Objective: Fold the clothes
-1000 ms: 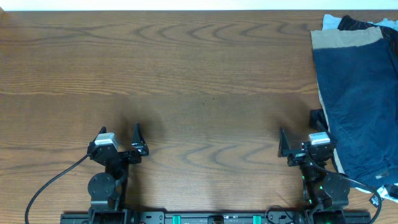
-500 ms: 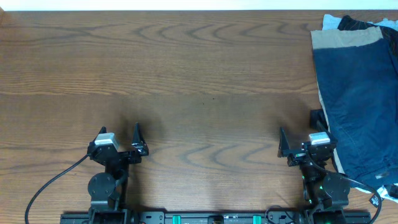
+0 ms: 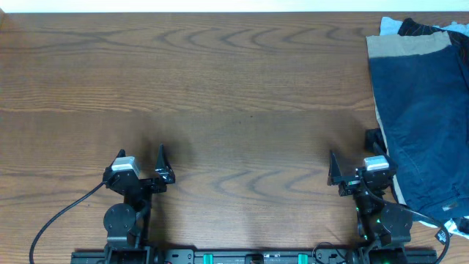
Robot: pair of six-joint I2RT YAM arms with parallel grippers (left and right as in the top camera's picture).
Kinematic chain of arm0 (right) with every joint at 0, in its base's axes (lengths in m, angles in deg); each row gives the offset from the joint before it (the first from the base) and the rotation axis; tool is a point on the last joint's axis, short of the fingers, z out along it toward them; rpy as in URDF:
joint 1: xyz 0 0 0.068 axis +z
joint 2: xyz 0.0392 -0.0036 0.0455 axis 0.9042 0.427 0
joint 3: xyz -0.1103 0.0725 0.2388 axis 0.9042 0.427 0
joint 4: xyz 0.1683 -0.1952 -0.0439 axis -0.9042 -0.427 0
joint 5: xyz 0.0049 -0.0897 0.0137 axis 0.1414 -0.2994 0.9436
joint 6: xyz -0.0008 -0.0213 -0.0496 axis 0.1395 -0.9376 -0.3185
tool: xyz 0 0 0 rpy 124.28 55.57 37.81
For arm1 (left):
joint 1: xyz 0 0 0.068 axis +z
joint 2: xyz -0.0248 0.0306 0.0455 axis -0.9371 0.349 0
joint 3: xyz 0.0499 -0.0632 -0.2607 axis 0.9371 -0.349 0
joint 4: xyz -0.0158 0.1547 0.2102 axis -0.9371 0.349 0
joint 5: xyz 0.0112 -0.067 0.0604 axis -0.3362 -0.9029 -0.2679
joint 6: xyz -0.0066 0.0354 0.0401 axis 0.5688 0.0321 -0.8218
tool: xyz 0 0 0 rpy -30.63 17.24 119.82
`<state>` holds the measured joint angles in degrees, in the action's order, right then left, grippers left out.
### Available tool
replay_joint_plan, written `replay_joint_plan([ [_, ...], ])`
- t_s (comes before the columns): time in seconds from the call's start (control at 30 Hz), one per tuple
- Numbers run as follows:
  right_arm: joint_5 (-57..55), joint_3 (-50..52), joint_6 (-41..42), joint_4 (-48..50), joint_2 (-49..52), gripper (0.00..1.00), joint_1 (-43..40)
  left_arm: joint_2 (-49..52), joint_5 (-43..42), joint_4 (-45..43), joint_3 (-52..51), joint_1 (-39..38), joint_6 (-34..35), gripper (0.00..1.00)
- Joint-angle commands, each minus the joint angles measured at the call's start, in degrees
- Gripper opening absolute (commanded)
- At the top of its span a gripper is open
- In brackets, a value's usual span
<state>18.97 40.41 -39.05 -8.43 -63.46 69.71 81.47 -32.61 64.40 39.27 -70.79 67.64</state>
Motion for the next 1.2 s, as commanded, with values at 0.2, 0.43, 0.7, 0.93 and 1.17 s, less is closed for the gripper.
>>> replay_joint_plan([
  [0.2, 0.20, 0.24, -0.74, -0.07, 0.13, 0.99, 0.31, -0.24, -0.44, 2.40, -0.83, 0.28, -0.07, 0.98],
  [0.43, 0.15, 0.22, -0.63, -0.07, 0.24, 0.99, 0.31, 1.49, -1.05, 2.45, -0.79, 0.28, -0.02, 0.98],
  [0.7, -4.61, -4.68, -0.70, -8.92, 1.16, 0.99, 0.31, 9.35, -2.08, 10.23, 6.49, 0.28, -0.04, 0.98],
  [0.93, -10.14, -14.23, 3.56, -17.38, 11.13, 0.99, 0.26, 21.53, -3.87, 21.79, 20.50, 0.28, -0.04, 0.98],
  [1.17, -11.72, -30.12, 5.81, -28.09, 31.08, 0.99, 0.15, 32.98, -7.37, 32.61, 33.57, 0.28, -0.07, 0.98],
])
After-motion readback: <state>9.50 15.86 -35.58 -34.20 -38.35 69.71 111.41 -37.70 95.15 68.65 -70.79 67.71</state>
